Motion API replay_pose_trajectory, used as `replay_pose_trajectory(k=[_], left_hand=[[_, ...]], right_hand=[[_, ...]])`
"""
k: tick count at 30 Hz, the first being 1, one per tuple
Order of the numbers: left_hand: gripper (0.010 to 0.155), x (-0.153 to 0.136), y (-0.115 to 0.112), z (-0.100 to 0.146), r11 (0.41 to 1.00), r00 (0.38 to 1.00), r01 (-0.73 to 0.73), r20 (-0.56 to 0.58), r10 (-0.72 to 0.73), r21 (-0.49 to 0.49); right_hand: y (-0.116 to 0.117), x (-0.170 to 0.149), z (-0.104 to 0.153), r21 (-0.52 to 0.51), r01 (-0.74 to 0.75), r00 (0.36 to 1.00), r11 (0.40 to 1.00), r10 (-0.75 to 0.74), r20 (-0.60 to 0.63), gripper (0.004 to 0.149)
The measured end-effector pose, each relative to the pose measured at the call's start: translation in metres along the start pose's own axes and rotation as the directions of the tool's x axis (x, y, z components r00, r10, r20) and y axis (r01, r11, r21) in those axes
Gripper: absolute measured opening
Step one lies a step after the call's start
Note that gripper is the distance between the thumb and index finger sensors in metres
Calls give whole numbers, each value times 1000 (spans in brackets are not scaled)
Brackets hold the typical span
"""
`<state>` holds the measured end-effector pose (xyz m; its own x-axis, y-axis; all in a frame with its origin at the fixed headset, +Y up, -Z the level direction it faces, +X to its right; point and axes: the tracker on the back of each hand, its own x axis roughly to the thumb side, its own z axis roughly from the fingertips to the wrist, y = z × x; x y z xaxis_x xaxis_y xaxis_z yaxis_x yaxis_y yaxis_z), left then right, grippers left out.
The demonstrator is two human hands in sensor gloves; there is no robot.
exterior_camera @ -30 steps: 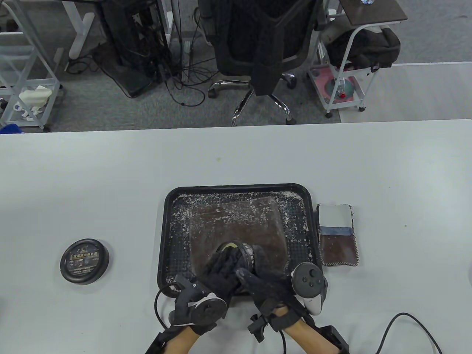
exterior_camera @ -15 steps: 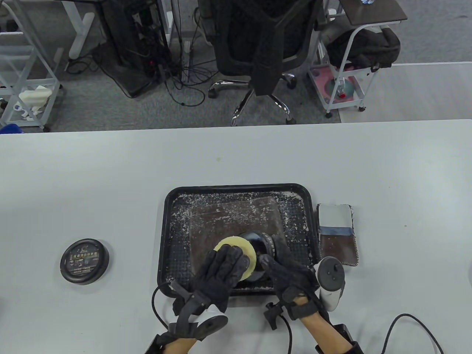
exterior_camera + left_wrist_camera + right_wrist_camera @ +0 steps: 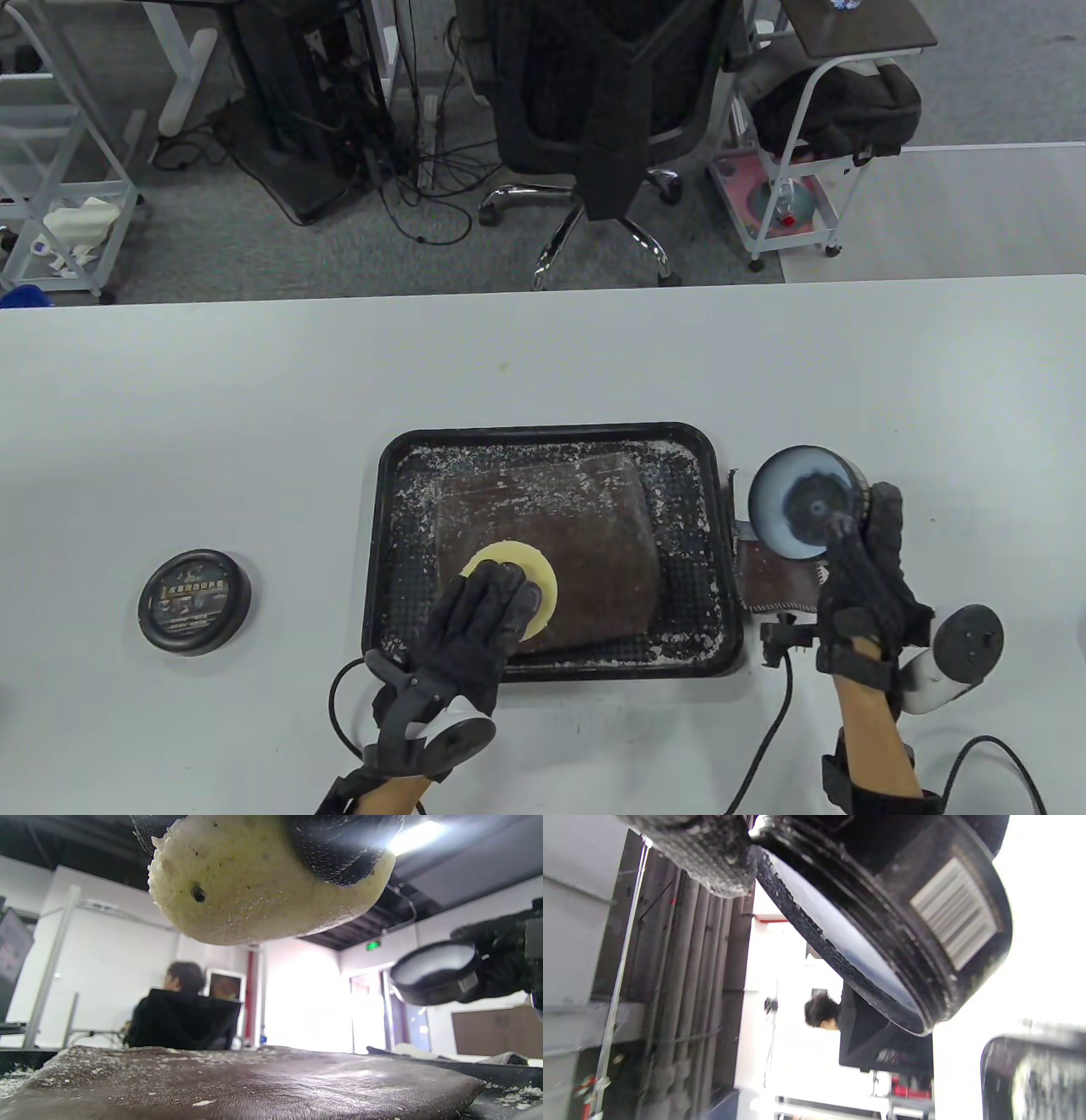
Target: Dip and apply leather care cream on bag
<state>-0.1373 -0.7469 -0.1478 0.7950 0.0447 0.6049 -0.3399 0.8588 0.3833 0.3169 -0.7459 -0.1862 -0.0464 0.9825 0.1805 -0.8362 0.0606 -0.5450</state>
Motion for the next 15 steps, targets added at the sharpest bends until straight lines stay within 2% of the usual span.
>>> replay_pose_trajectory(k=[4,7,15], left_hand=[[55,0,-1,1,1000,1000,5,5,-5,-3],[55,0,-1,0,1000,1000,1,-2,-1,-10],[55,1,-2,1,999,1000,12,0,-12,-41]], right_hand=[[-33,-17,-16,-90,6,995,996,-15,-102,74],[-47,-32,-22,-105,17,981,994,-37,-192,74],[-54,-54,-26,-61,-41,942,997,19,-336,73]])
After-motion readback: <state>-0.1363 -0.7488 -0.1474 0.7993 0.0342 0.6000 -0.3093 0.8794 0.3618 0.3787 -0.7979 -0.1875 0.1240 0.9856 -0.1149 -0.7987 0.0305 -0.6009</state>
